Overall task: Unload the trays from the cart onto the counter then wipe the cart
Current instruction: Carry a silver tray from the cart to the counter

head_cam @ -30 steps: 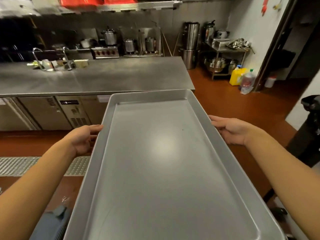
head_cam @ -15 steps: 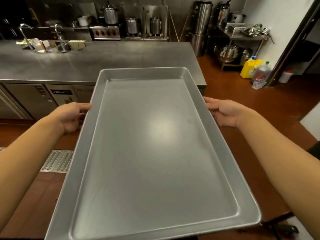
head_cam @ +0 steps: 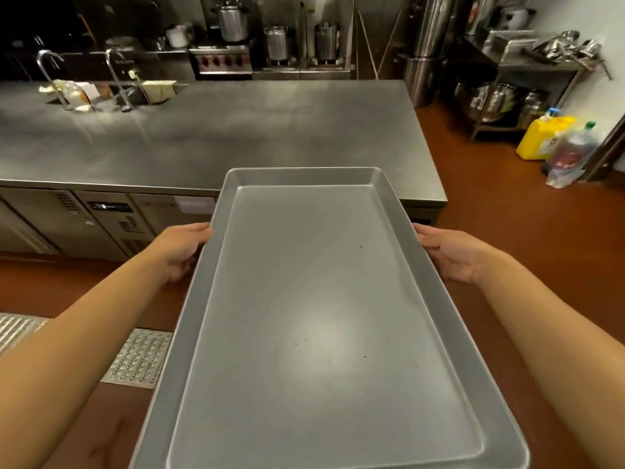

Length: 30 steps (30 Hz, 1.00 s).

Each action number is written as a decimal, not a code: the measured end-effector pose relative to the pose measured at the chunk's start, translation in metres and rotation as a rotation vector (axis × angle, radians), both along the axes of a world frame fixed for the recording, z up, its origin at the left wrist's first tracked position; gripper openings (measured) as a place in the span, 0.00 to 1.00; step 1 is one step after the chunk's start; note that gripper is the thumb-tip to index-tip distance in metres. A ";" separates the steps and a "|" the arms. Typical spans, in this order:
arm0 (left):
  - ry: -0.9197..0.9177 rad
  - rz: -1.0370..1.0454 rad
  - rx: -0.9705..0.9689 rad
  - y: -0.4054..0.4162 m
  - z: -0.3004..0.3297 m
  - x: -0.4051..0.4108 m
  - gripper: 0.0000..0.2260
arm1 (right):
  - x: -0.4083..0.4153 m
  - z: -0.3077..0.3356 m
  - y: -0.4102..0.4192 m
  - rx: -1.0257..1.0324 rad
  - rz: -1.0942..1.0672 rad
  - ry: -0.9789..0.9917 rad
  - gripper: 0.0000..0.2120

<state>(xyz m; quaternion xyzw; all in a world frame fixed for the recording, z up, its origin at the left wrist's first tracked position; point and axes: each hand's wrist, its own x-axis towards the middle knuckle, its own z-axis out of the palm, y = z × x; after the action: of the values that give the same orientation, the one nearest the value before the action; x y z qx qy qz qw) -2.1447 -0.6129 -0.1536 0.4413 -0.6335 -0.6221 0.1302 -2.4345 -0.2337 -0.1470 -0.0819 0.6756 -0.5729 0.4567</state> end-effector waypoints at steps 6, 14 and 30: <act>0.041 0.047 -0.028 -0.052 0.012 -0.094 0.11 | -0.089 0.013 -0.058 0.000 -0.005 0.006 0.16; 0.026 0.072 -0.076 -0.161 -0.005 -0.209 0.15 | -0.196 0.008 -0.167 0.038 -0.040 0.031 0.12; -0.190 -0.128 -0.253 -0.502 -0.166 -0.537 0.10 | -0.455 -0.137 -0.492 0.428 -0.248 0.147 0.33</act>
<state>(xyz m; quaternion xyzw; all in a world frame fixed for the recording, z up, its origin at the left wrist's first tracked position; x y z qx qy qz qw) -2.6816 -1.1146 -0.3199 0.4369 -0.7431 -0.4997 0.0845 -2.8897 -0.7258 -0.2838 0.0585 0.8178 -0.4612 0.3394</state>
